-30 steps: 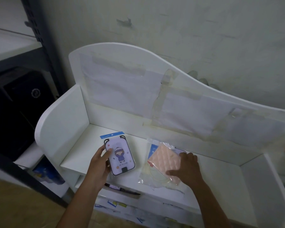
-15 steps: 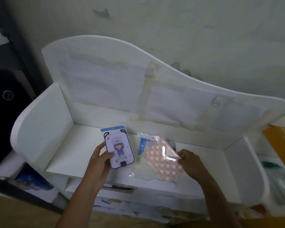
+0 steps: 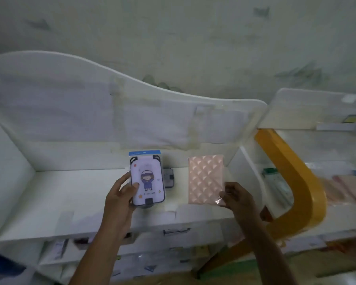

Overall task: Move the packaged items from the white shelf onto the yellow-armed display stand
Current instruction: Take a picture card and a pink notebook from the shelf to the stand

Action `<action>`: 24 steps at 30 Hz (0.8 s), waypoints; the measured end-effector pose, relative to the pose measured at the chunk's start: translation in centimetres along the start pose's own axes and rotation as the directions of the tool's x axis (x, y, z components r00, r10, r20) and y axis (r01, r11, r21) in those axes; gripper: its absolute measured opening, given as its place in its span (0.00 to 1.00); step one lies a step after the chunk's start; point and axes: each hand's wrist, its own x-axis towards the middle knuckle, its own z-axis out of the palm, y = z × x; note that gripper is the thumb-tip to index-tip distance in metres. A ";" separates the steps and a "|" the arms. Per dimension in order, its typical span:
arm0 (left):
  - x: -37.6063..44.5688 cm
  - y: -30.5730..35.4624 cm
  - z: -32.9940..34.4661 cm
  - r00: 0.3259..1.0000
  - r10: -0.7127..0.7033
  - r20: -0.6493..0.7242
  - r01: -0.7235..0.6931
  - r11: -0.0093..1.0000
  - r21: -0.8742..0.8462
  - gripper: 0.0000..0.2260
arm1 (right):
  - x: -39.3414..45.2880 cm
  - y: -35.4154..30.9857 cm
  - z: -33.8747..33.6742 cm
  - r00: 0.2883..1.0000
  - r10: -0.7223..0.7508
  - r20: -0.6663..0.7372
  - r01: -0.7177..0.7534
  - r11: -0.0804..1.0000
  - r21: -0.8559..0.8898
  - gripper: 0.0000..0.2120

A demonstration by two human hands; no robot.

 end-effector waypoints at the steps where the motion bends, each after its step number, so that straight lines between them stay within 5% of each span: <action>1: -0.7 -0.3 1.2 1.000 0.014 0.012 -0.015 1.000 0.003 0.19 | -0.8 0.0 -1.2 1.000 -0.001 -0.019 0.002 1.000 0.026 0.07; 12: -11.7 -4.5 12.5 0.982 0.063 0.177 -0.087 0.988 0.130 0.14 | -11.0 2.4 -16.3 0.963 -0.134 -0.233 0.160 0.982 0.099 0.13; 16: -15.5 -7.1 16.3 0.968 0.054 0.246 -0.099 0.980 0.174 0.15 | -14.6 3.3 -21.4 0.939 -0.136 -0.317 0.189 0.972 0.142 0.23; 24: -21.3 -12.1 24.8 0.924 0.037 0.381 -0.120 0.973 0.197 0.17 | -20.3 6.5 -31.1 0.871 -0.065 -0.487 0.161 0.974 0.158 0.13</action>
